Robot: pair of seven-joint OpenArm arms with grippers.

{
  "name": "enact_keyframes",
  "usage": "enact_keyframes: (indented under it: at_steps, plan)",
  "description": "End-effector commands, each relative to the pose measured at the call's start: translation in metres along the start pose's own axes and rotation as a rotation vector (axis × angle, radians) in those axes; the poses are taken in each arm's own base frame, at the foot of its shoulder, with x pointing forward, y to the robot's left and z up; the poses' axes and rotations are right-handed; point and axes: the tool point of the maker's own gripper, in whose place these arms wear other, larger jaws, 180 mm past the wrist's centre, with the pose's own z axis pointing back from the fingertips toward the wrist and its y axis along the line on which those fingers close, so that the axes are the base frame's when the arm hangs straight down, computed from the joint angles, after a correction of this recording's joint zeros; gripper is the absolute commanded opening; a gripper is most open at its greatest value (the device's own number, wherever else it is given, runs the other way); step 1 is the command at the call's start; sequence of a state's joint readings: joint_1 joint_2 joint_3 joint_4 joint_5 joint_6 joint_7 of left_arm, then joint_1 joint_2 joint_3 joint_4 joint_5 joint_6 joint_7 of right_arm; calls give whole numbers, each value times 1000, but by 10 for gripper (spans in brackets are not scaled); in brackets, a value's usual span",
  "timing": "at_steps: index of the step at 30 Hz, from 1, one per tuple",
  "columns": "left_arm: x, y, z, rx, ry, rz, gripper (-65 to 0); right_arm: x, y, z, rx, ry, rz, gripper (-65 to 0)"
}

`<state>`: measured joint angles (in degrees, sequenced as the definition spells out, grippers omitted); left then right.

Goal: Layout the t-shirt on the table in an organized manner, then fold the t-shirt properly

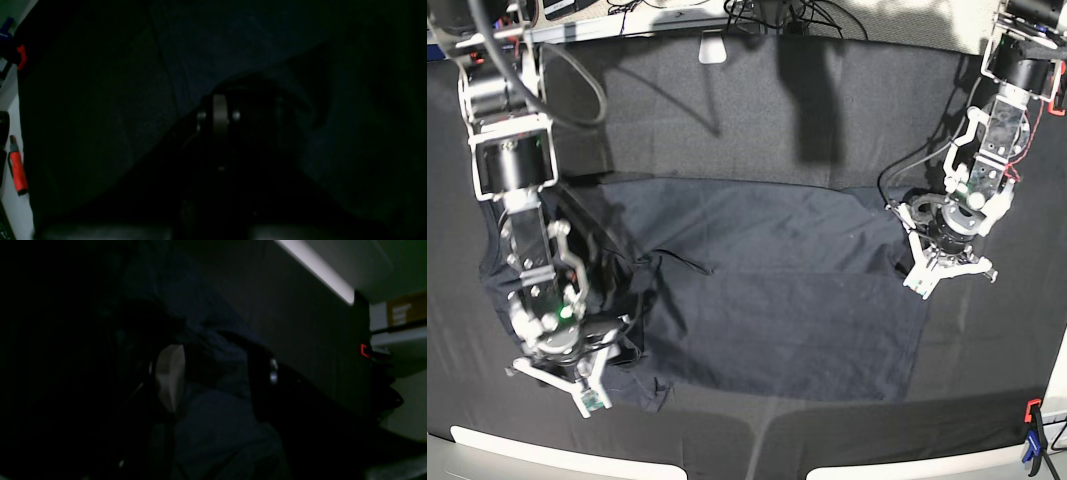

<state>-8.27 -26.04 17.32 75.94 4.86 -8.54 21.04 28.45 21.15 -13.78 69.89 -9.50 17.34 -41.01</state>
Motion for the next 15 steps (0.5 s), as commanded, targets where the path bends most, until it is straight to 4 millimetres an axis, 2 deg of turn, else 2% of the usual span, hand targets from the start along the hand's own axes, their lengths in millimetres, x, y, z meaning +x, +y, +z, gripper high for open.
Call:
enact_keyframes:
  at_steps: [1,4,10,15]
  plan:
    - [16,17,0,40,-46,-4,-650,19,-8,7,35,-52,17,-355]
    - [15,17,0,40,-42,-4,-650,16,15,18,214,-50,70,-355]
    - [15,17,0,40,-43,-4,-650,2,3,48,296,18,76,-355]
    - [15,17,0,40,-43,-4,-650,-31,24,63,459,130,85,-355]
